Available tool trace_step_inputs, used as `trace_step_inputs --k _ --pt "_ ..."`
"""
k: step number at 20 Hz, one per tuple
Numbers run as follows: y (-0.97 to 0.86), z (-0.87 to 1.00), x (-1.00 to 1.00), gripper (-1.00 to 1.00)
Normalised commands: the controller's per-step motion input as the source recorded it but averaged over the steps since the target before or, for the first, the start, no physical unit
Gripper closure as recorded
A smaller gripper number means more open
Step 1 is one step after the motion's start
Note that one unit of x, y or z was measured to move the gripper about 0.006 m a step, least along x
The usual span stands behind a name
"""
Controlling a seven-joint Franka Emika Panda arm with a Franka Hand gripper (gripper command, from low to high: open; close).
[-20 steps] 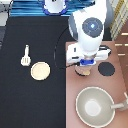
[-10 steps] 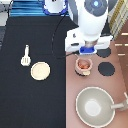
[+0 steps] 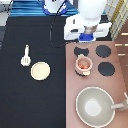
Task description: Take the lid off the pot, put the pot on the plate, and use the tool to push the pot to the front of the table.
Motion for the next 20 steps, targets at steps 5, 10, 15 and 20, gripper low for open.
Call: trace_step_inputs --k 5,10,15,20 --pt "0.05 -0.89 -0.91 1.0" --pt "0.02 -0.97 -0.44 1.0" --pt "0.13 -0.63 0.05 1.0" --pt "0.31 -0.32 0.22 1.0"
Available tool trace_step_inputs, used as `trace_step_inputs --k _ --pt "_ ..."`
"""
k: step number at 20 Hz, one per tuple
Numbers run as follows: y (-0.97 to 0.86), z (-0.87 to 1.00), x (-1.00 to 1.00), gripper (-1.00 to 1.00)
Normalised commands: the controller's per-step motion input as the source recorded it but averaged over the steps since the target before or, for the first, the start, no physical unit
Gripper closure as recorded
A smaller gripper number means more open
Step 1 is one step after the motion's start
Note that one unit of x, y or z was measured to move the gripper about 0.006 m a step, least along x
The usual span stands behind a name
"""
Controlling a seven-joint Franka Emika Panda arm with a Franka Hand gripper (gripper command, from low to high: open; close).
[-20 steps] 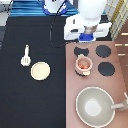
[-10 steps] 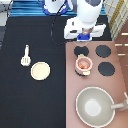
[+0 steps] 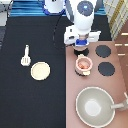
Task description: Take the lid off the pot, put the pot on the plate, and use the tool to push the pot to the front of the table.
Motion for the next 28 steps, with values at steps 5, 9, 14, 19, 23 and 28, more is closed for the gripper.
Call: trace_step_inputs --k 5,9,14,19,23,28 --pt "0.27 -0.16 0.27 1.0" --pt "0.22 0.52 0.14 -1.0" --pt "0.12 0.81 -0.3 -1.0" --pt "0.2 0.9 -0.51 -1.0" --pt "0.03 0.77 0.49 -1.0" --pt "-0.01 0.53 0.93 -1.0"
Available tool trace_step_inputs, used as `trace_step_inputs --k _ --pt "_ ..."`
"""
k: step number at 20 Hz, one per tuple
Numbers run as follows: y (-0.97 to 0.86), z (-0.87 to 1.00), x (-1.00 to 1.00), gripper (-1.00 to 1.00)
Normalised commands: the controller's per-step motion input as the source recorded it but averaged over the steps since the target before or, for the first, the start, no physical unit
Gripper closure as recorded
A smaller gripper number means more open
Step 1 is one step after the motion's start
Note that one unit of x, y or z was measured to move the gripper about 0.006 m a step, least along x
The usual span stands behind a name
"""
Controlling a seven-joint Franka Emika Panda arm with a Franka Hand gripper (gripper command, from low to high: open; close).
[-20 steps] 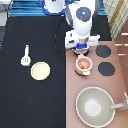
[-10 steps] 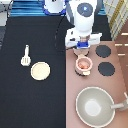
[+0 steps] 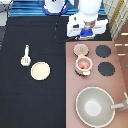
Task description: Take the lid off the pot, put the pot on the plate, and use the tool to push the pot to the front of the table.
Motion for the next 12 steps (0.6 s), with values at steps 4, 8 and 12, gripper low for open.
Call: trace_step_inputs --k 4,8,12 --pt "-0.04 0.49 0.97 -1.0" --pt "-0.06 0.41 0.95 -1.0" --pt "-0.13 0.14 0.89 -1.0"
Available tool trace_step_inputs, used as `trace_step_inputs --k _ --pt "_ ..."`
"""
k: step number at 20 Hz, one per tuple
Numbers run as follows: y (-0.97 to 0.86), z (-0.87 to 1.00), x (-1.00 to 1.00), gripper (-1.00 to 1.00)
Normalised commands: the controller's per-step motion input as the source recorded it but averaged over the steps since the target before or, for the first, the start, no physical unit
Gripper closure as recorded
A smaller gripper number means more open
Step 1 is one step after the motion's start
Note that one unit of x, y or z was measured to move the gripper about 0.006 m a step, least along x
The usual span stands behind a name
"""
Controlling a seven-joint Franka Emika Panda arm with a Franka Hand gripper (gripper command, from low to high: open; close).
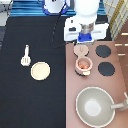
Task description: Take the lid off the pot, put the pot on the plate, and use the tool to push the pot to the front of the table.
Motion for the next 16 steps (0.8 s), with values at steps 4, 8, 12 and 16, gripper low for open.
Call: trace_step_inputs --k 4,8,12,16 --pt "-0.19 -0.08 0.82 -1.0" --pt "-0.21 -0.27 0.76 -1.0" --pt "-0.15 -0.3 0.71 -1.0" --pt "-0.05 -0.33 0.56 -1.0"
